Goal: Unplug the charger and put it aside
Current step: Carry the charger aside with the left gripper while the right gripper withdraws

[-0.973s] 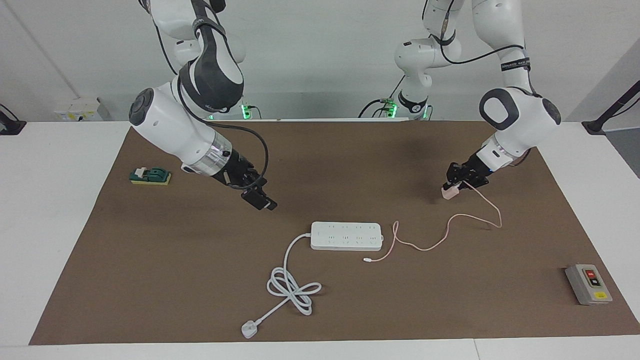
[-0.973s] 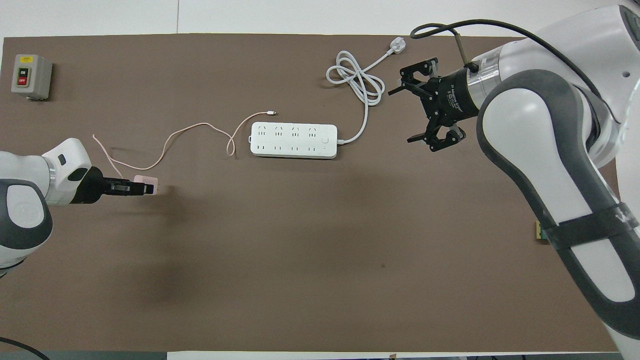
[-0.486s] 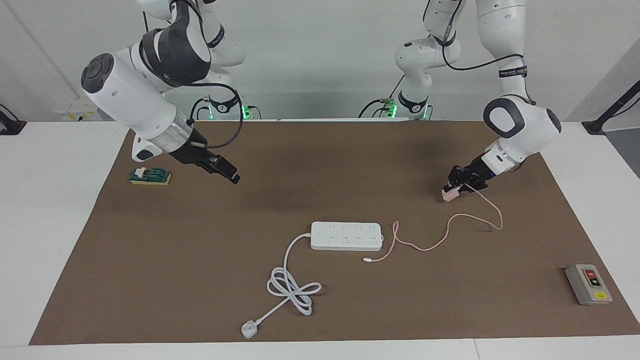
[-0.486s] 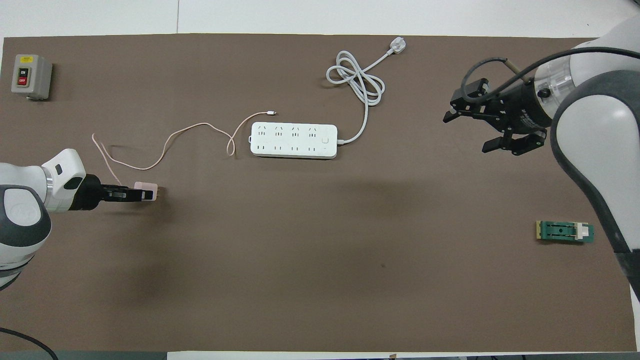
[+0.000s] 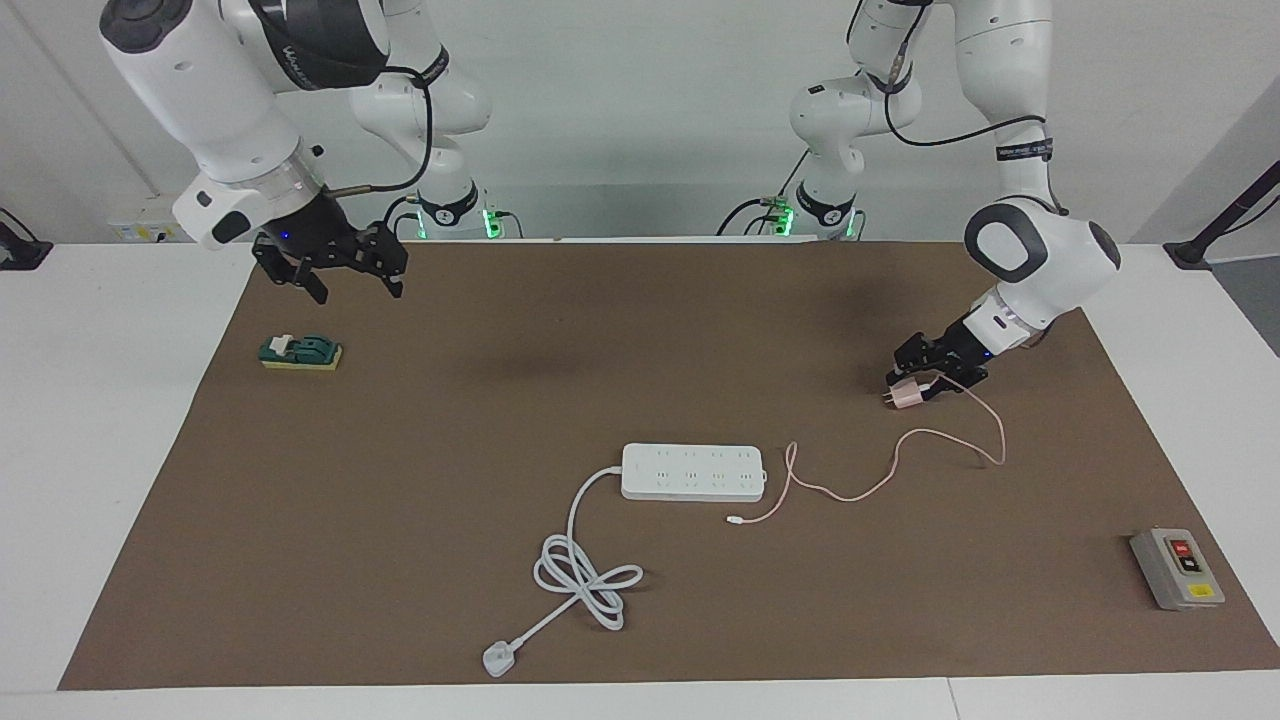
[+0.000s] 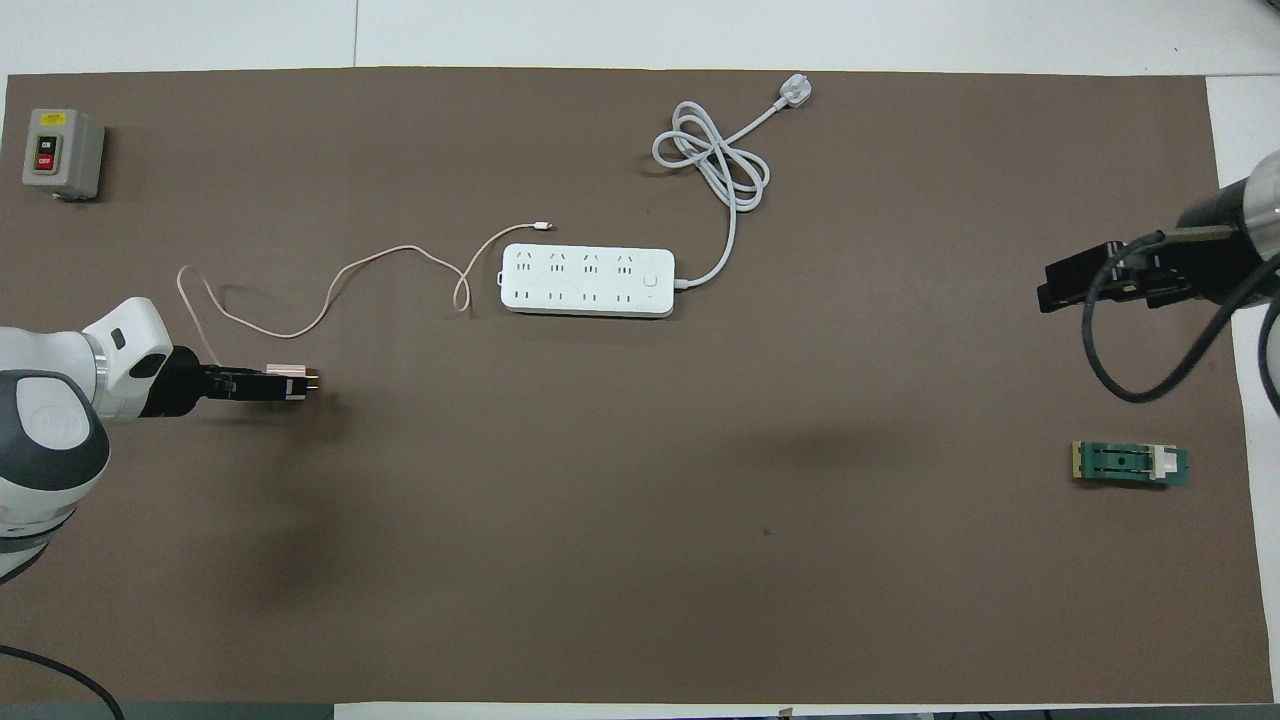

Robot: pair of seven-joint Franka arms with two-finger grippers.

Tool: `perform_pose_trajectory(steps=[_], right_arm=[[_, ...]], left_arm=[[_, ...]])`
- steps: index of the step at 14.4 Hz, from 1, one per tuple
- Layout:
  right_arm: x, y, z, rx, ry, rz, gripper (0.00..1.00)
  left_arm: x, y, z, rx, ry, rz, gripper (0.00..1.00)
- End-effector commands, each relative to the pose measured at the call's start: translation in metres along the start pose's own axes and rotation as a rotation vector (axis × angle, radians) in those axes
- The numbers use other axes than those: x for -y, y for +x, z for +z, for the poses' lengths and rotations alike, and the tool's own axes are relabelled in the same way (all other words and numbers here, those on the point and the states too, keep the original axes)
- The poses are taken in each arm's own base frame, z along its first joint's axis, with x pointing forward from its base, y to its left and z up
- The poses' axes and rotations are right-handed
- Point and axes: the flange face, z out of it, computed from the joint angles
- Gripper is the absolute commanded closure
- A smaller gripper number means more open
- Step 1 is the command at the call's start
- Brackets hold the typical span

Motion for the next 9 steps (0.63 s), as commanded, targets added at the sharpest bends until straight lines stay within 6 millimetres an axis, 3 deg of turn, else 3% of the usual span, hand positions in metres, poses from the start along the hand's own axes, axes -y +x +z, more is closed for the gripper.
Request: perform_pose_trajectory(steps=[1, 3, 6, 9], right_arm=[[-0.018, -0.021, -0.015, -0.018, -0.046, -0.065, 0.0], [-0.016, -0.042, -0.029, -0.037, -0.055, -0.06, 0.0], [-0.015, -0.061, -0.03, 0.012, -0.068, -0.002, 0.0], [-0.016, -0.063, -0.027, 0.02, -0.125, -0.014, 0.0]], left_arm=[[0.003, 0.005, -0.011, -0.037, 0.017, 0.016, 0.0], [0.001, 0.008, -0.022, -0.006, 0.076, 0.041, 0.0], [0.0, 0.018, -0.049, 0.058, 0.171, 0.02, 0.0], [-0.004, 0.031, -0.088, 0.112, 0.208, 0.019, 0.0]])
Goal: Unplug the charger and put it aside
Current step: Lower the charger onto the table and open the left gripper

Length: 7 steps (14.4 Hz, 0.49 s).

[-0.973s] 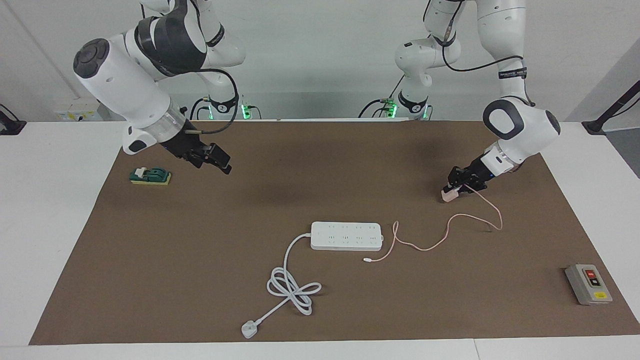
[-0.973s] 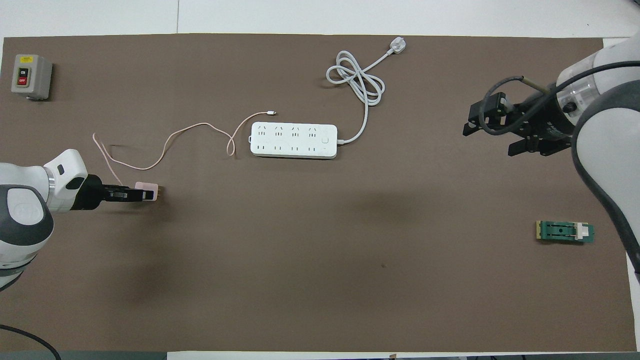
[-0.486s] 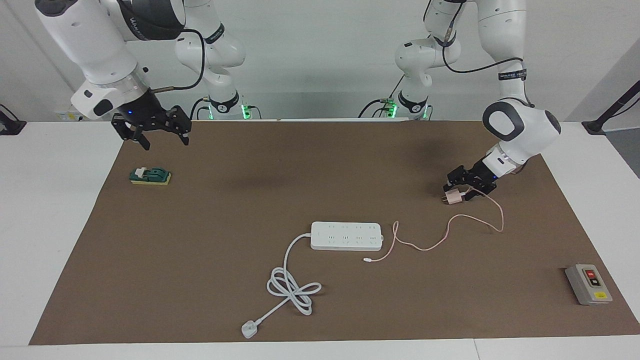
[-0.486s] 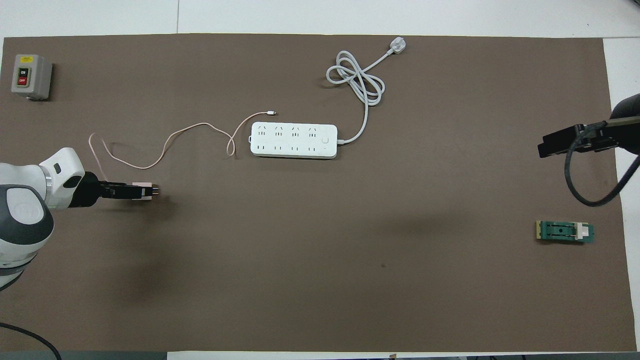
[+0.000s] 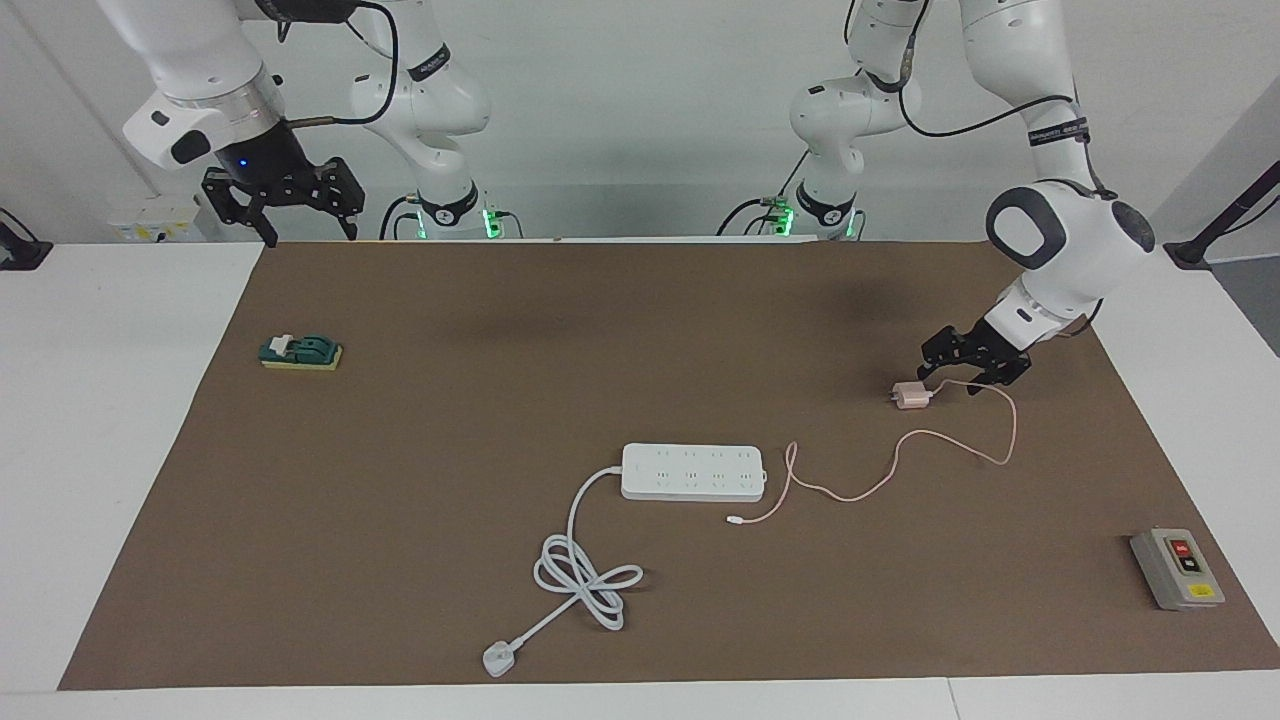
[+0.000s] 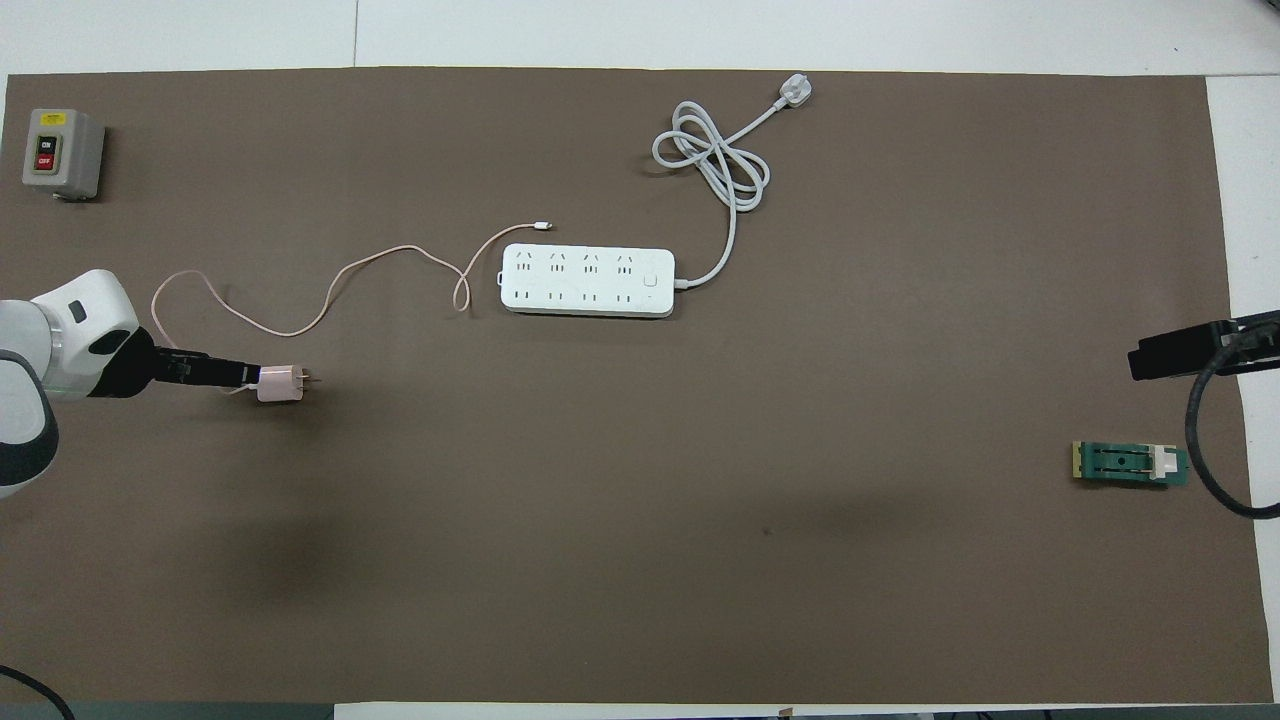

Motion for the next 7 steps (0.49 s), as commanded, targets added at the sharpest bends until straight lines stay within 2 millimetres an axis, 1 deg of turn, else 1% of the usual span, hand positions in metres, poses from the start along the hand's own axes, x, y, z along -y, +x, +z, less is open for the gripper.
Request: perform_pose_trajectory(steps=[1, 3, 5, 7], right_arm=[[0.0, -0.004, 0.002, -0.007, -0.049, 0.005, 0.0], [-0.002, -0.003, -0.007, -0.029, -0.062, 0.002, 0.0], [-0.003, -0.004, -0.009, -0.027, -0.046, 0.01, 0.0], [-0.002, -0.005, -0.008, -0.022, -0.046, 0.01, 0.0]], left_arm=[[0.0, 0.008, -0.045, 0.042, 0.055, -0.04, 0.0], [-0.01, 0.019, -0.071, 0.061, 0.124, -0.101, 0.0], [-0.021, 0.028, -0.101, 0.07, 0.138, -0.185, 0.0], [-0.033, 0.033, -0.13, 0.078, 0.134, -0.242, 0.0]])
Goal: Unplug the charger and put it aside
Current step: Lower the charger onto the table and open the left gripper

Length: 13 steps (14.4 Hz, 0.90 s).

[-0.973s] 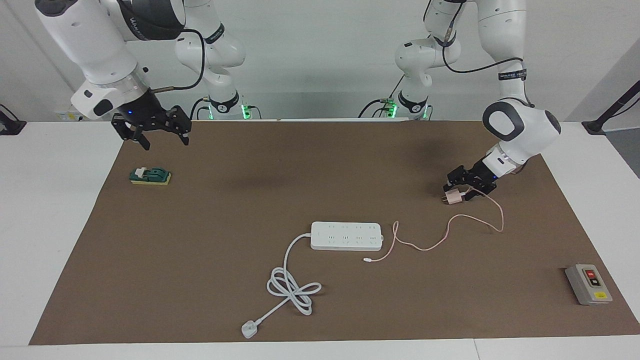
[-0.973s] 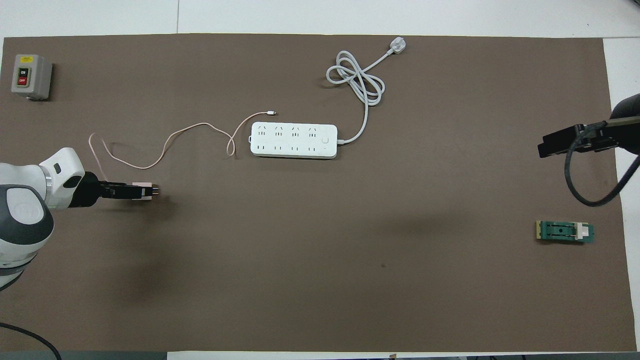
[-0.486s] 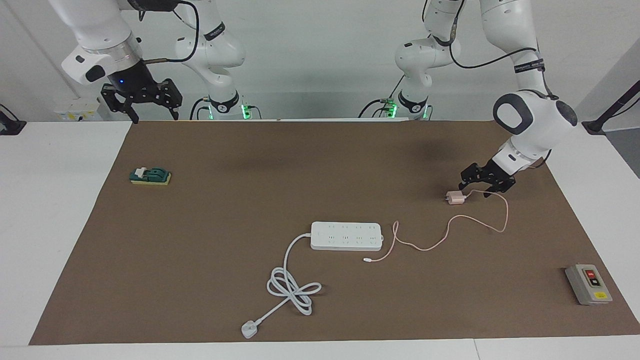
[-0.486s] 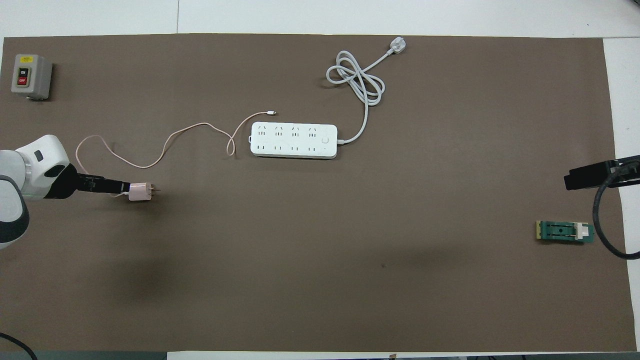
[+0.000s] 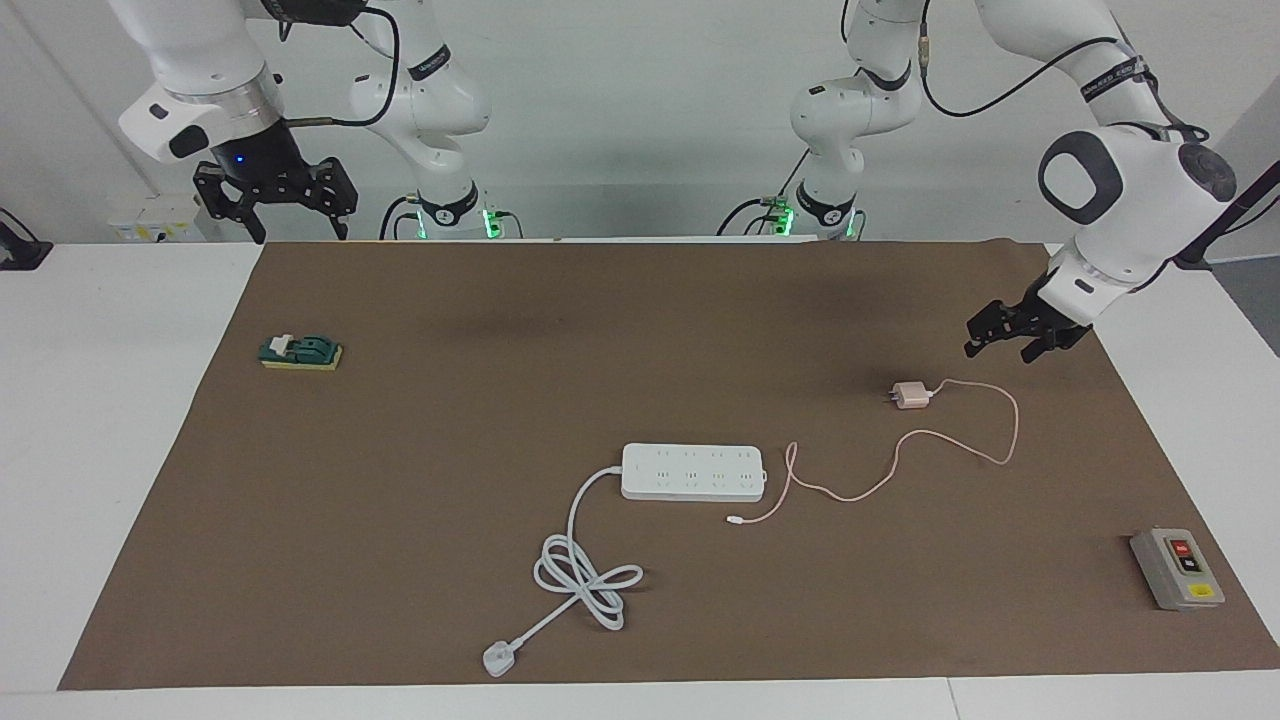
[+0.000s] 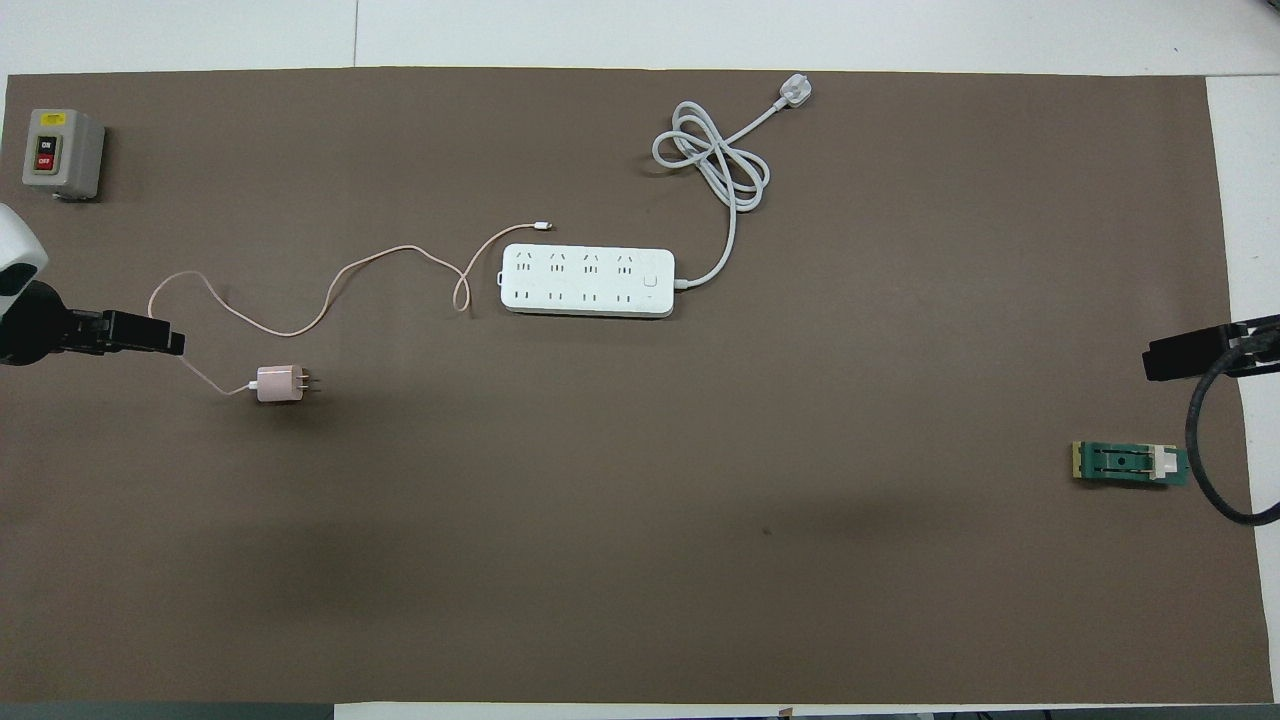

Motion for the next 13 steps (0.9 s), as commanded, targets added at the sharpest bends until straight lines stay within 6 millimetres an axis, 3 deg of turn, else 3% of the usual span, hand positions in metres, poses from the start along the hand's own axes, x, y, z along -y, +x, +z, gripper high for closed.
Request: perform_pose_trajectory(steps=[1, 5, 8, 11, 13], right_arm=[[-0.001, -0.004, -0.002, -0.001, -0.007, 0.014, 0.0], [0.0, -0.005, -0.002, 0.001, 0.026, 0.021, 0.0], [0.0, -0.006, -0.003, -0.004, 0.028, 0.021, 0.0], [0.004, -0.005, -0.003, -0.004, 0.026, 0.014, 0.0], [0.003, -0.006, -0.003, -0.004, 0.026, 0.015, 0.0]], left_arm=[[-0.021, 0.002, -0.038, 0.034, 0.02, -0.078, 0.0], [-0.063, -0.001, -0.065, 0.046, 0.115, -0.207, 0.0], [-0.063, -0.001, -0.067, 0.043, 0.146, -0.199, 0.0], [-0.061, 0.002, -0.086, 0.052, 0.145, -0.207, 0.0], [-0.063, 0.001, -0.088, 0.065, 0.145, -0.204, 0.0]])
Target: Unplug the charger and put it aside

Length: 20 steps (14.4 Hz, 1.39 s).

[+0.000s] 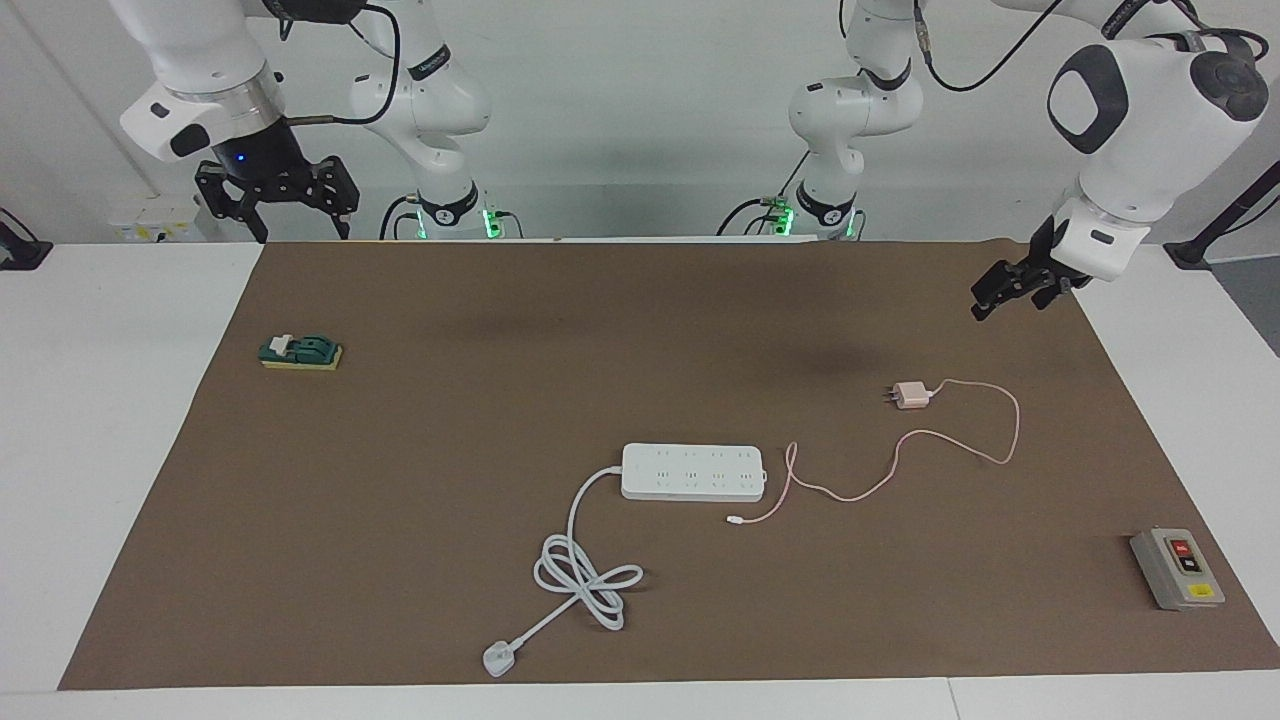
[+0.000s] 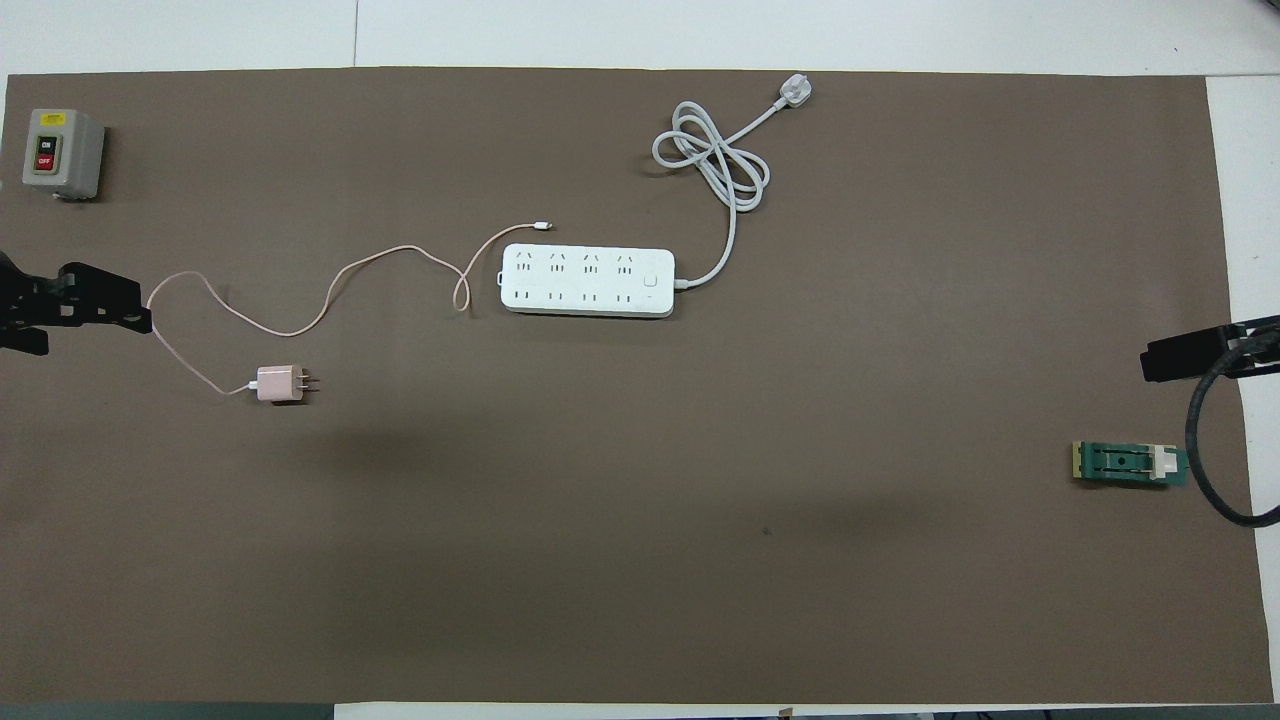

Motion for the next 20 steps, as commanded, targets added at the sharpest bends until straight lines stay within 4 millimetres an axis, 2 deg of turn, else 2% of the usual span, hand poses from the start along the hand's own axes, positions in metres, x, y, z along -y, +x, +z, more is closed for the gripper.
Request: perform_pose_trajectory(steps=[1, 7, 10, 12, 20], right_arm=[[0.005, -0.005, -0.003, -0.005, 0.018, 0.011, 0.0], [0.005, -0.006, -0.004, -0.005, 0.018, 0.01, 0.0], [0.006, -0.006, -0.004, -0.004, 0.018, 0.01, 0.0], [0.005, -0.006, -0.004, -0.004, 0.018, 0.01, 0.0], [0.006, -0.008, 0.0, 0.004, 0.021, 0.009, 0.0]], left_arm=[[-0.002, 0.003, -0.007, 0.011, 0.026, -0.004, 0.0], [-0.011, -0.002, -0.001, 0.018, 0.02, 0.069, 0.0], [-0.014, 0.001, -0.013, -0.039, 0.01, 0.061, 0.0], [-0.018, -0.006, -0.019, -0.038, 0.009, 0.063, 0.0], [-0.032, -0.012, -0.019, -0.013, 0.015, 0.1, 0.0]])
